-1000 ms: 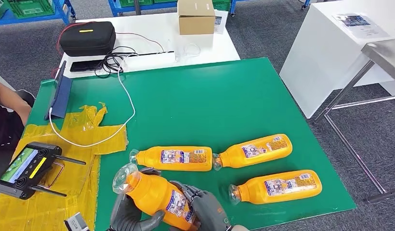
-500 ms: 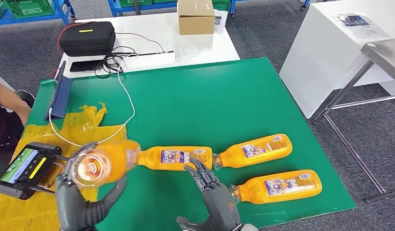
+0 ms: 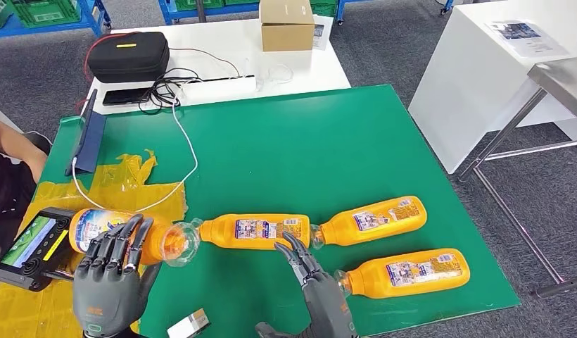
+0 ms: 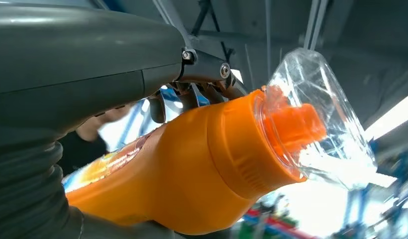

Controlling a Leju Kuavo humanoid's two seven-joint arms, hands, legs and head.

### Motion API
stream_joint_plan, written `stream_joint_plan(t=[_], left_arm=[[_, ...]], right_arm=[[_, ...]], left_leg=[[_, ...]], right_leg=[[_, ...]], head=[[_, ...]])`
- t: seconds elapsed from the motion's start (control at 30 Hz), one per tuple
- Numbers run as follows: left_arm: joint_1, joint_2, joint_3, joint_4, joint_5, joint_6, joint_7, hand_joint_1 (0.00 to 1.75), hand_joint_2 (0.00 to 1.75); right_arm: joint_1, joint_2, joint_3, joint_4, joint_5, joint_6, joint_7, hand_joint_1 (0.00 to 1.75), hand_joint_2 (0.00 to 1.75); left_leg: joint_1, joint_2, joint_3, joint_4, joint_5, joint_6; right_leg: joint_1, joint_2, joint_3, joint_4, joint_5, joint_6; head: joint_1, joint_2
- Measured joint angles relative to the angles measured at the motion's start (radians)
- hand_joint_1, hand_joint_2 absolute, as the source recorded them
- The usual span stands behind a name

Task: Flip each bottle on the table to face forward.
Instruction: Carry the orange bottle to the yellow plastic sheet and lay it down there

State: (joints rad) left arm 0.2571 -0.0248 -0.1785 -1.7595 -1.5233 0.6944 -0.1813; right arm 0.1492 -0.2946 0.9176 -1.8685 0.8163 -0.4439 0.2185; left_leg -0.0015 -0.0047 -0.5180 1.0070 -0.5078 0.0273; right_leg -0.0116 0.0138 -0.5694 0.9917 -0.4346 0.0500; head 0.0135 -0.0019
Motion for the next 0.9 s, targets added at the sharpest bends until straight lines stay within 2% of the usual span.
stream_joint_plan(t=[0.07, 0.2, 0.27, 0.33, 0.37, 0.5, 0.7, 0.73, 0.83, 0.87, 0.9], left_arm=[[-0.015, 0.046, 0.001, 0.069, -0.031, 0.0, 0.08, 1.75, 1.75], [-0.037, 0.121, -0.001, 0.168, -0.039, 0.0, 0.158, 1.75, 1.75], [-0.068, 0.173, -0.039, 0.232, -0.042, -0.001, 0.283, 1.75, 1.75], [-0.115, 0.233, -0.115, 0.325, -0.044, -0.002, 0.437, 1.75, 1.75], [-0.139, 0.258, -0.155, 0.381, -0.045, -0.002, 0.483, 1.75, 1.75], [-0.195, 0.299, -0.24, 0.566, -0.05, 0.002, 0.493, 1.75, 1.75], [-0.246, 0.319, -0.277, 0.672, -0.051, 0.001, 0.492, 1.75, 1.75], [-0.252, 0.32, -0.278, 0.683, -0.051, -0.001, 0.49, 1.5, 1.75], [-0.271, 0.321, -0.28, 0.725, -0.051, -0.012, 0.466, 0.19, 1.75], [-0.276, 0.321, -0.28, 0.738, -0.051, -0.014, 0.447, 0.0, 1.31], [-0.28, 0.32, -0.278, 0.748, -0.051, -0.017, 0.422, 0.0, 0.87]], right_arm=[[0.002, -0.001, -0.002, 0.0, -0.001, 0.001, 0.0, 0.0, 1.75], [0.006, -0.003, -0.006, -0.001, -0.005, 0.005, -0.003, 0.0, 1.75], [0.006, -0.004, -0.01, -0.001, -0.009, 0.016, -0.009, 0.0, 1.75], [0.006, -0.005, -0.016, -0.001, -0.016, 0.031, -0.02, 0.0, 1.75], [0.006, -0.005, -0.02, -0.001, -0.02, 0.039, -0.027, 0.0, 1.75], [0.008, -0.005, -0.031, -0.001, -0.027, 0.053, -0.044, 0.0, 1.75], [0.012, -0.006, -0.035, -0.001, -0.027, 0.057, -0.048, 0.0, 1.75], [0.012, -0.006, -0.036, -0.001, -0.026, 0.06, -0.048, 0.0, 1.75], [0.012, -0.006, -0.042, 0.0, -0.021, 0.072, -0.048, 0.0, 1.75], [0.012, -0.005, -0.046, 0.001, -0.02, 0.077, -0.049, 0.0, 1.75], [0.012, -0.004, -0.05, 0.002, -0.019, 0.081, -0.05, 0.0, 1.75]], left_leg=[[0.0, 0.0, 0.0, 0.0, 0.0, 0.0], [0.001, 0.0, 0.0, 0.0, 0.001, 0.0], [0.001, -0.001, 0.0, 0.0, 0.001, 0.0], [0.001, -0.001, 0.0, 0.0, 0.001, 0.0], [0.001, -0.001, 0.0, 0.0, 0.001, 0.0], [0.001, 0.001, 0.001, 0.0, 0.0, 0.0], [0.0, -0.004, 0.001, 0.0, 0.0, 0.0], [0.0, -0.004, 0.002, 0.0, 0.0, 0.0], [0.0, -0.005, 0.003, -0.001, 0.001, 0.0], [0.0, -0.006, 0.004, -0.001, 0.001, 0.0], [0.0, -0.006, 0.004, -0.001, 0.001, 0.0]], right_leg=[[0.0, 0.0, 0.0, 0.0, 0.0, 0.0], [0.001, 0.0, 0.0, 0.0, 0.0, 0.0], [0.001, 0.0, 0.0, 0.0, 0.0, 0.0], [0.001, 0.0, 0.001, 0.0, 0.0, 0.0], [0.0, 0.0, 0.001, 0.0, 0.0, 0.0], [0.0, 0.001, 0.001, 0.0, 0.0, 0.0], [0.0, -0.002, 0.004, 0.0, 0.0, 0.0], [0.0, -0.002, 0.005, 0.0, 0.0, 0.0], [0.0, -0.004, 0.007, 0.0, -0.001, -0.001], [0.0, -0.004, 0.008, 0.0, -0.001, -0.001], [0.0, -0.004, 0.009, 0.0, -0.001, -0.001]], head=[[0.0, 0.0], [0.0, 0.0], [0.0, 0.0], [0.0, 0.0], [0.0, 0.0], [0.0, 0.0], [0.0, 0.0], [0.0, 0.0], [0.0, 0.0], [0.0, 0.0], [0.0, 0.0]])
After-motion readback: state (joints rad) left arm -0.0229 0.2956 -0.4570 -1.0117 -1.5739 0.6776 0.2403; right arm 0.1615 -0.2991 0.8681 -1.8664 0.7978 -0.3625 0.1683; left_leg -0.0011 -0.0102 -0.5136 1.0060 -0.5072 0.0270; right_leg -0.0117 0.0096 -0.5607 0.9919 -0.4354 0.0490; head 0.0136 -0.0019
